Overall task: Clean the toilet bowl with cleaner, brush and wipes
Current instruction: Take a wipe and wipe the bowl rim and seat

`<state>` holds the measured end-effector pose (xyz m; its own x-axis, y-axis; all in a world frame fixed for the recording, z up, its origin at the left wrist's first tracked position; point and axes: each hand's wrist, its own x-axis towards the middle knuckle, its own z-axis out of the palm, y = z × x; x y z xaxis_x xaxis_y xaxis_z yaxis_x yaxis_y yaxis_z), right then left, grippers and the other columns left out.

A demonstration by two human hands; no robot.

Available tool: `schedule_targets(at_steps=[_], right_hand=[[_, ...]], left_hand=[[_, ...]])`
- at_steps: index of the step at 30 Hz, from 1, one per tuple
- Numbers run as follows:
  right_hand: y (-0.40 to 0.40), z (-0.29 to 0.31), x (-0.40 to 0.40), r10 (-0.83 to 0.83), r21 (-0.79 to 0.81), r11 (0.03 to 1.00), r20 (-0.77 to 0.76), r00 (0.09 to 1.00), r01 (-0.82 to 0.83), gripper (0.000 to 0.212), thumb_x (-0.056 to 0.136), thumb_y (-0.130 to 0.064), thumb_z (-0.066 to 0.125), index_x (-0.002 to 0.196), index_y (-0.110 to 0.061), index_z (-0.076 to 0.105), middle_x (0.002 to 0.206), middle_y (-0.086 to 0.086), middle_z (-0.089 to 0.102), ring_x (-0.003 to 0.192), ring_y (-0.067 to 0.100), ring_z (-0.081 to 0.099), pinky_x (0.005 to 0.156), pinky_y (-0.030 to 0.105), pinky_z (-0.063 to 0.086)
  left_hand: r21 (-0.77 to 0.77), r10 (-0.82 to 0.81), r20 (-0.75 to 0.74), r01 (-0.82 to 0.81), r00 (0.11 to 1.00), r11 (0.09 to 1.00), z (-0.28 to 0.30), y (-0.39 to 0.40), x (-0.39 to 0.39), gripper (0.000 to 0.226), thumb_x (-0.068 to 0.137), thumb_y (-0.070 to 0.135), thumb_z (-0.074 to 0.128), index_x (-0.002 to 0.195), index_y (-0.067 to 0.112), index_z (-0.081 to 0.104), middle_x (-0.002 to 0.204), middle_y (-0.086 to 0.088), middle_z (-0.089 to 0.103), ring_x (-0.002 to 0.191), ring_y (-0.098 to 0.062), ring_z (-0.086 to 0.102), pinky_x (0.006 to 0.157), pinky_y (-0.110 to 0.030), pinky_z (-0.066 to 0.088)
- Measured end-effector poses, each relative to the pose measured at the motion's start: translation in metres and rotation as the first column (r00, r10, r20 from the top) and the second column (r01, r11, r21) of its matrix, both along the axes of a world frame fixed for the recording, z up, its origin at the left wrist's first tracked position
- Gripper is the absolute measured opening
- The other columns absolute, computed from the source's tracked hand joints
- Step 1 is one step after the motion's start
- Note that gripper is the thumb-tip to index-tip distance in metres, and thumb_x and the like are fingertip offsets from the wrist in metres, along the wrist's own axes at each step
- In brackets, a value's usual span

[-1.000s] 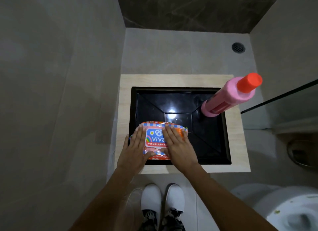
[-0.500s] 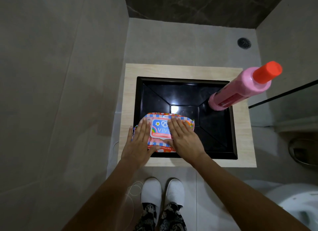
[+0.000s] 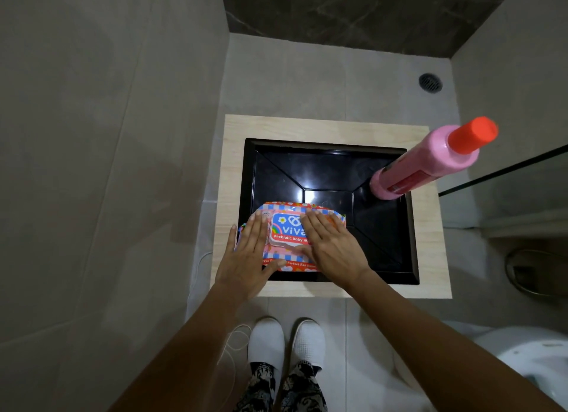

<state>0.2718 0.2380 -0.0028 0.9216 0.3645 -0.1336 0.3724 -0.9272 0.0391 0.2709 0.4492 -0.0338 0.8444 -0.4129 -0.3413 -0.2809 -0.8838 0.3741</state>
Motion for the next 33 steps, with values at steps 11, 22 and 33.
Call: schedule_targets(at_steps=[11, 22, 33], right_hand=[[-0.009, 0.023, 0.051, -0.212, 0.079, 0.974, 0.005, 0.977, 0.211, 0.064, 0.103, -0.041, 0.013, 0.131, -0.002, 0.055, 0.126, 0.015, 0.063, 0.119, 0.029, 0.059, 0.106, 0.044, 0.039], [-0.013, -0.004, 0.07, -0.26, 0.057, 0.957, -0.262, 0.93, 0.283, 0.049, 0.105, -0.034, 0.021, 0.153, -0.022, 0.019, 0.159, 0.014, 0.017, 0.148, 0.027, 0.007, 0.118, 0.044, 0.01], [-0.018, -0.003, 0.051, -0.273, 0.249, 0.913, -0.212, 0.938, 0.322, 0.05, 0.101, -0.039, 0.033, 0.147, -0.02, 0.038, 0.151, 0.021, 0.032, 0.142, 0.036, 0.028, 0.111, 0.046, 0.029]], left_hand=[[0.006, -0.006, 0.013, 0.006, 1.0, 1.0, 0.016, -0.003, 0.013, 0.093, 0.077, 0.079, -0.011, 0.146, 0.017, -0.018, 0.153, 0.004, -0.021, 0.143, -0.011, -0.015, 0.113, -0.036, -0.013], [-0.02, -0.117, 0.034, 0.118, 0.993, 0.993, 0.015, -0.003, 0.034, 0.095, 0.078, 0.081, 0.0, 0.146, 0.018, -0.018, 0.157, 0.003, -0.017, 0.145, -0.009, -0.014, 0.116, -0.036, -0.01], [-0.015, -0.171, 0.085, 0.173, 0.982, 0.985, 0.018, -0.02, 0.044, 0.094, 0.083, 0.077, 0.02, 0.152, 0.018, -0.005, 0.16, 0.001, -0.009, 0.146, -0.012, -0.006, 0.117, -0.042, -0.005]])
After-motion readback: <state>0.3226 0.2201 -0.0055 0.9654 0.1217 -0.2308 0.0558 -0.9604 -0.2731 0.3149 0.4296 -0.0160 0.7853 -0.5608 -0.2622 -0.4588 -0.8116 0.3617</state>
